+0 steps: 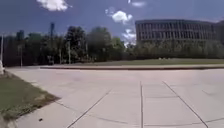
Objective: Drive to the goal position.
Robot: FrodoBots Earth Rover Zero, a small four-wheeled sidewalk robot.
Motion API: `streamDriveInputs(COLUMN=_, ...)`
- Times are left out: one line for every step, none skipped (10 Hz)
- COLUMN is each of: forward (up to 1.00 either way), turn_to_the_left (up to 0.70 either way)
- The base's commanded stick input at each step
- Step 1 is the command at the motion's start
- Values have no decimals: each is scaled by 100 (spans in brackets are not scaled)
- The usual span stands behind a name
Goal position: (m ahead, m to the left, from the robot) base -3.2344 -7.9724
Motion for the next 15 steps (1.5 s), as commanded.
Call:
streamDriveInputs(forward=50, turn_to_the_left=0)
streamDriveInputs(forward=50, turn_to_the_left=0)
streamDriveInputs(forward=50, turn_to_the_left=0)
streamDriveInputs(forward=50, turn_to_the_left=0)
streamDriveInputs(forward=50, turn_to_the_left=0)
streamDriveInputs(forward=50, turn_to_the_left=0)
streamDriveInputs(forward=50, turn_to_the_left=0)
streamDriveInputs(forward=50, turn_to_the_left=0)
streamDriveInputs(forward=50, turn_to_the_left=0)
streamDriveInputs(forward=50, turn_to_the_left=0)
streamDriveInputs(forward=50, turn_to_the_left=0)
streamDriveInputs(forward=50, turn_to_the_left=0)
streamDriveInputs(forward=50, turn_to_the_left=0)
streamDriveInputs(forward=50, turn_to_the_left=0)
streamDriveInputs(forward=50, turn_to_the_left=0)
